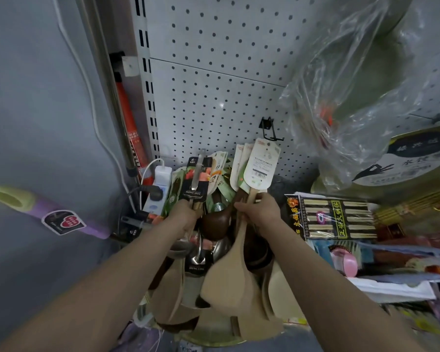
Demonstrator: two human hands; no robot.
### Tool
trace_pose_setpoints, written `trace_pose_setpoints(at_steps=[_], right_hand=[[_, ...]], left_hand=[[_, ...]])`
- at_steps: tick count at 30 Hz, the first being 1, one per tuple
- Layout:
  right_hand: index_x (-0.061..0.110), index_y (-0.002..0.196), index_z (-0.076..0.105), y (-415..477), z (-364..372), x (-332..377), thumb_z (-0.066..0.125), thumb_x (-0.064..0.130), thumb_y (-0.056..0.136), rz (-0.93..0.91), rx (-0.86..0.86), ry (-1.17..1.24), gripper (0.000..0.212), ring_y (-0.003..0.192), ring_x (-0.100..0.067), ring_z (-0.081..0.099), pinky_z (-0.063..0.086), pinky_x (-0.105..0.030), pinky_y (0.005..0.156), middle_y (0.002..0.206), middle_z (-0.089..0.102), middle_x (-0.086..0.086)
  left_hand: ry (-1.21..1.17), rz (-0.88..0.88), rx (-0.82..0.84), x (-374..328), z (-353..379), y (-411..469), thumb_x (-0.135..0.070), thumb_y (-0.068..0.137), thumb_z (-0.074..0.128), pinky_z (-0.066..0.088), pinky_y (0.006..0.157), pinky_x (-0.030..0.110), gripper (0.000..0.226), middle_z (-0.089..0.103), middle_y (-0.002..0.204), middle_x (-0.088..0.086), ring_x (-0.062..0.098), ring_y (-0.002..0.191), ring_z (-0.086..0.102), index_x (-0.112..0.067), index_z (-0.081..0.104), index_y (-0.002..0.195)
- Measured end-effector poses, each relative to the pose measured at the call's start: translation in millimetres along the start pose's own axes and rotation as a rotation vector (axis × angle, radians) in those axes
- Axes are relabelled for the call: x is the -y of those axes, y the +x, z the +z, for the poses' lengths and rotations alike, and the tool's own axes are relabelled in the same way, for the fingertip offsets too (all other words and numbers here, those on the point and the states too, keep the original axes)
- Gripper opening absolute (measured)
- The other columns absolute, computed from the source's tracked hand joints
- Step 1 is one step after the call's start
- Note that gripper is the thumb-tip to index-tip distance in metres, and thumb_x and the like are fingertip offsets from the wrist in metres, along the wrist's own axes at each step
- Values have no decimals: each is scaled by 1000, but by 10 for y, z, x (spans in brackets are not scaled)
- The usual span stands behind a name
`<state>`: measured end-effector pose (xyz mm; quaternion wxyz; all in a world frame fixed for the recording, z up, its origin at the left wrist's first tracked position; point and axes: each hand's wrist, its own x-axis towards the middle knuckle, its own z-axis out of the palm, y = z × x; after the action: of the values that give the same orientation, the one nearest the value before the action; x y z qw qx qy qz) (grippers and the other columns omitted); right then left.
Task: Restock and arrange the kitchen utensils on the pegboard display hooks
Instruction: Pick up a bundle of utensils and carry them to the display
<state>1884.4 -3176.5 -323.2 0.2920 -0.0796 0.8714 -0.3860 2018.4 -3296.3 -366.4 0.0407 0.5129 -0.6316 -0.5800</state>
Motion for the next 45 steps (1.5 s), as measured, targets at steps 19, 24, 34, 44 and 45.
trace_pose_setpoints(at_steps=[19,24,34,44,45], right_hand=[[16,114,64,-270,-7,-157,73,30,82,-53,-93,-194,37,93,-27,67,58,-46,82,104,69,-7],[12,126,57,-380,-44,-187,75,26,83,-51,-113,-185,49,110,-28,62,50,-33,89,118,65,-8],[7,130,45,-702,-81,-118,70,18,85,-49,-128,-201,53,114,-28,57,50,-39,91,123,58,-12],[12,126,53,-1210,-268,-166,69,20,86,-104,-99,-212,44,109,-28,61,49,-38,91,116,65,-8],[13,126,54,-1242,-279,-175,70,19,85,-110,-102,-209,44,107,-29,63,51,-40,92,114,66,-8]], left_hand=[[458,70,-74,223,-227,70,-34,92,61,43,72,30,27,64,92,5,23,83,57,-11,70,102],[395,79,-77,246,-241,12,-33,91,63,43,67,30,27,68,96,7,20,79,57,-11,70,106],[537,95,-6,259,-402,-257,-29,90,63,48,72,31,25,68,99,12,28,92,62,-8,72,98],[555,112,94,253,-371,-676,-21,93,61,39,54,24,22,57,81,2,17,72,54,-10,67,110],[559,115,109,261,-350,-709,-20,92,62,40,55,25,24,60,83,4,19,74,56,-8,67,112]])
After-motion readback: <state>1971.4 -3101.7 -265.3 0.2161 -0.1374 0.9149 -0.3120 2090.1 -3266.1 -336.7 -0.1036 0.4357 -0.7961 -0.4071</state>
